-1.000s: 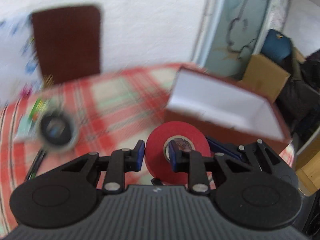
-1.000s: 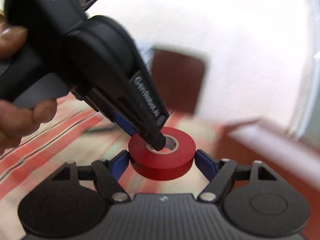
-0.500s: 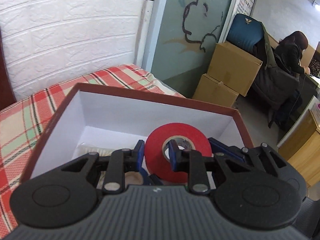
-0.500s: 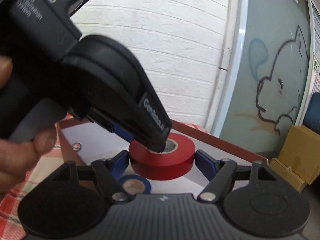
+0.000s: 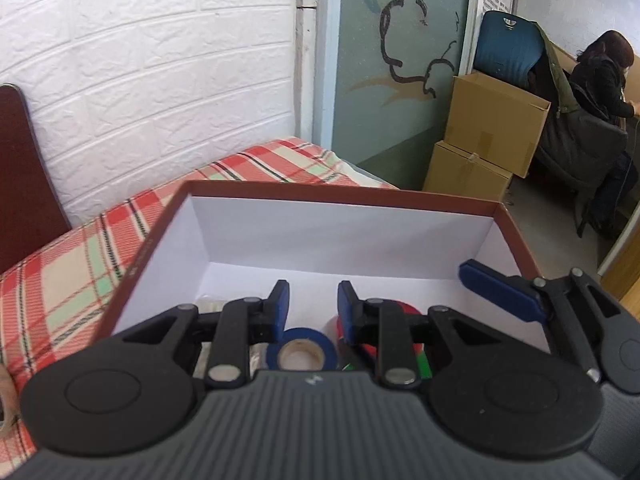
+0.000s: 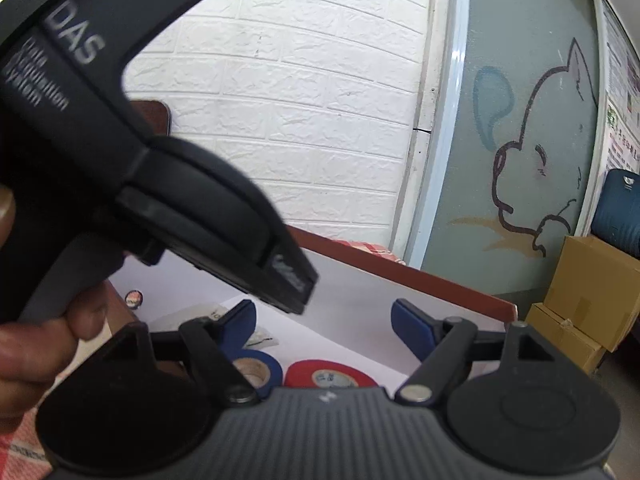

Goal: Organize objects
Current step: 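Lower the red tape roll into the brown box and release it, then withdraw the open left gripper from the brown box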

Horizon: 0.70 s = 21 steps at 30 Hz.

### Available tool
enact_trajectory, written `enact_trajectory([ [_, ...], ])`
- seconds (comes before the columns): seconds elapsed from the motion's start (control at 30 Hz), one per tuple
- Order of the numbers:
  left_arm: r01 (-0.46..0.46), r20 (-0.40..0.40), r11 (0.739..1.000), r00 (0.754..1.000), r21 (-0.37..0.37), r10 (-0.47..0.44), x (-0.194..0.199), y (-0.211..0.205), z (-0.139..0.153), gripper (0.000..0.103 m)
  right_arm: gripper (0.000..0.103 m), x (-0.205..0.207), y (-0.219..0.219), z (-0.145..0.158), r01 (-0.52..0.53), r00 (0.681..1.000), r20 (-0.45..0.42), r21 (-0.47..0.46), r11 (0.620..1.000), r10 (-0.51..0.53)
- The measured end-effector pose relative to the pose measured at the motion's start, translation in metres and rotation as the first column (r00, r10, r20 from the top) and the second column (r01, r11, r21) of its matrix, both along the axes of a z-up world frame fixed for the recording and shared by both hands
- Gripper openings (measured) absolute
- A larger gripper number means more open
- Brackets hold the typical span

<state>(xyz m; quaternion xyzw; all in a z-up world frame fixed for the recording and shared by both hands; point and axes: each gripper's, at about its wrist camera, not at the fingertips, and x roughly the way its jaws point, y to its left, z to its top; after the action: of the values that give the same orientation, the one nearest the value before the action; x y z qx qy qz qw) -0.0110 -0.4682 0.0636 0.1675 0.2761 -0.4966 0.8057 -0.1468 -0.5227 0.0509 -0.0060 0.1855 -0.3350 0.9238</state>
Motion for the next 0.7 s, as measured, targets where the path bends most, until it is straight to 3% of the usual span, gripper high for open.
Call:
enact_trajectory([
  [0.2,-0.031,0.043,0.999,0.999,-0.029,0.033,-0.005,0.038,0.012,0.029,0.078,-0.009,0.009,0.008,0.024,0.998,0.053,0.030,0.999,-0.025],
  [0.37,-0.077,0.065,0.996,0.995,-0.046,0.080,-0.012,0.073,0.017,0.031,0.084,-0.025,0.037,0.010,0.048,0.992,0.112,0.045,0.998,-0.053],
  [0.57,-0.149,0.055,0.988,0.987,-0.047,0.151,-0.015,0.120,0.007,0.037,0.100,-0.051,0.078,0.012,0.100,0.957,0.260,0.132,0.986,-0.131],
  [0.7,-0.217,0.052,0.976,0.975,-0.026,0.218,-0.015,0.153,-0.007,0.038,0.101,-0.052,0.107,-0.001,0.082,0.951,0.277,0.190,0.978,-0.134],
])
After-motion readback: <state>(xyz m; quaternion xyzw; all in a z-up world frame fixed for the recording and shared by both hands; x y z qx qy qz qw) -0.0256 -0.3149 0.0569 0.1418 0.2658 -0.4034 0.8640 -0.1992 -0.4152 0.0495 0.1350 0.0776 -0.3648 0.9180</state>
